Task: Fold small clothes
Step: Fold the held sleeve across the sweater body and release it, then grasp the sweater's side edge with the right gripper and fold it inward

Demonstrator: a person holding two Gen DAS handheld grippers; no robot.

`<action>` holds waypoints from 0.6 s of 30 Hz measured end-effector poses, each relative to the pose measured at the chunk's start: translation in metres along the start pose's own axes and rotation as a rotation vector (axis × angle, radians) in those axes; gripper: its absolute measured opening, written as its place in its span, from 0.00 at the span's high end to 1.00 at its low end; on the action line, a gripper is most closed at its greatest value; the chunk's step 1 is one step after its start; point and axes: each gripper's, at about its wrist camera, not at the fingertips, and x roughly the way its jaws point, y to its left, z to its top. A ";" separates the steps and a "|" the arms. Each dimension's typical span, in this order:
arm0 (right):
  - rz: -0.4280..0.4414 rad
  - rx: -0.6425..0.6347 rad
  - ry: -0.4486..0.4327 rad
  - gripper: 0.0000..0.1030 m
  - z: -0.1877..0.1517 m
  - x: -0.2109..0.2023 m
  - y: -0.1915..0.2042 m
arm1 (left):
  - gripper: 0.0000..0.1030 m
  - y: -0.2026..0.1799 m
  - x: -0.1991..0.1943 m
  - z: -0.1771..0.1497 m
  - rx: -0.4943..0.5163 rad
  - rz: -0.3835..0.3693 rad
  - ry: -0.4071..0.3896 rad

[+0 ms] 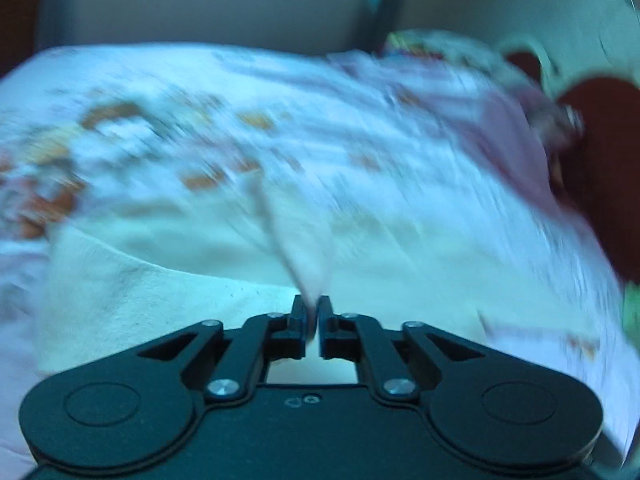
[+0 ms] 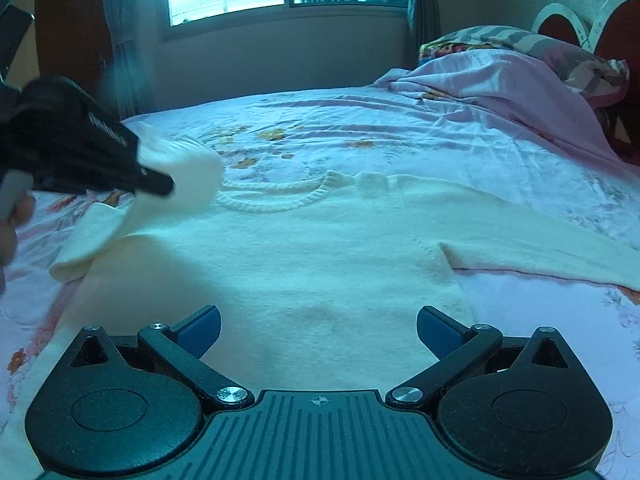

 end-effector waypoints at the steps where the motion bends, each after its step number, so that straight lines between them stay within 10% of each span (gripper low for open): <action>1: -0.003 0.010 0.008 0.00 -0.001 0.000 -0.007 | 0.86 -0.008 0.010 -0.010 0.003 0.000 0.048; 6: 0.032 0.074 0.047 0.00 -0.004 0.004 -0.033 | 0.82 0.018 -0.004 -0.035 -0.127 -0.015 0.065; 12: 0.135 0.170 0.111 0.01 0.009 0.036 -0.034 | 0.77 0.072 -0.038 -0.028 -0.159 0.230 -0.026; 13: 0.147 0.185 0.117 0.05 0.012 0.042 -0.034 | 0.77 0.081 -0.043 -0.029 -0.168 0.258 -0.025; 15: 0.166 0.196 0.139 0.46 0.019 0.056 -0.032 | 0.77 0.094 -0.047 -0.034 -0.189 0.288 -0.026; 18: 0.155 0.227 0.163 0.47 0.028 0.079 -0.035 | 0.77 0.103 -0.053 -0.044 -0.194 0.308 -0.028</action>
